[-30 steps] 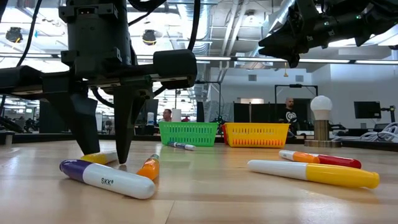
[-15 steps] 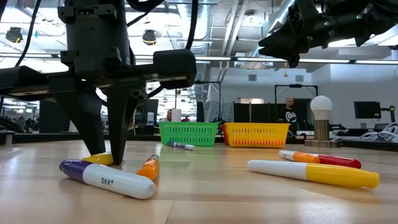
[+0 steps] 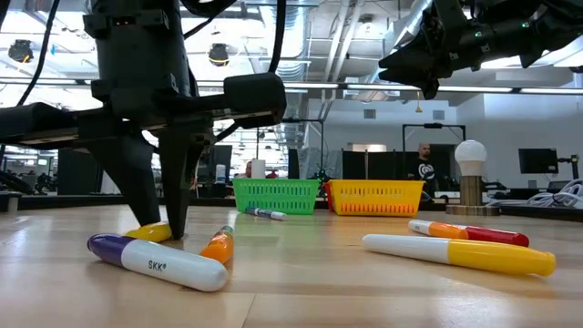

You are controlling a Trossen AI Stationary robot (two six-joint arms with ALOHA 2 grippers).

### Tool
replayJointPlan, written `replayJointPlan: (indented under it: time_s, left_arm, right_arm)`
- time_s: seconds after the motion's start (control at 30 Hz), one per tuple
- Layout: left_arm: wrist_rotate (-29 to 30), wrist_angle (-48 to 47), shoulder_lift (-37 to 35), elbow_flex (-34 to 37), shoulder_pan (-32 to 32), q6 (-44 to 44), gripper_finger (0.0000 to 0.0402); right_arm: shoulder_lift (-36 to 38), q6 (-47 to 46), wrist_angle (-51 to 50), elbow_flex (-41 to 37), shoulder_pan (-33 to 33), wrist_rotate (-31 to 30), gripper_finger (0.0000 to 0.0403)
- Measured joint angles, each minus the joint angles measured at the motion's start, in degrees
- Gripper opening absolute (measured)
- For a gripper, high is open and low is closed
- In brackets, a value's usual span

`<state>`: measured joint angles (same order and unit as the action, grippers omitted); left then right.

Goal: Pick & Place Markers
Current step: Put the left yellow highlighter pen into the blue bin

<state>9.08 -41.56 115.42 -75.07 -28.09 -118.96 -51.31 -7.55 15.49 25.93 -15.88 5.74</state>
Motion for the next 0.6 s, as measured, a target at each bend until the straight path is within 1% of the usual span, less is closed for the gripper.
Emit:
replayJointPlan:
  time_s: [0.17,0.27,0.4,0.6]
  left_arm:
    - [1.1,-0.1,-0.5,0.2,0.9,1.2,0.0052]
    - [3.2,-1.0,-1.4,0.4,1.6,2.4,0.0050]
    - [5.3,-1.0,-3.5,0.4,2.8,4.5,0.0044]
    - [6.9,-1.4,-6.7,0.3,4.0,7.7,0.0050]
  right_arm:
    - [0.0,0.0,0.0,0.0,0.0,0.0,0.0134]
    - [0.0,0.0,0.0,0.0,0.0,0.0,0.0133]
    - [0.0,0.0,0.0,0.0,0.0,0.0,0.0134]
    - [0.0,0.0,0.0,0.0,0.0,0.0,0.0133]
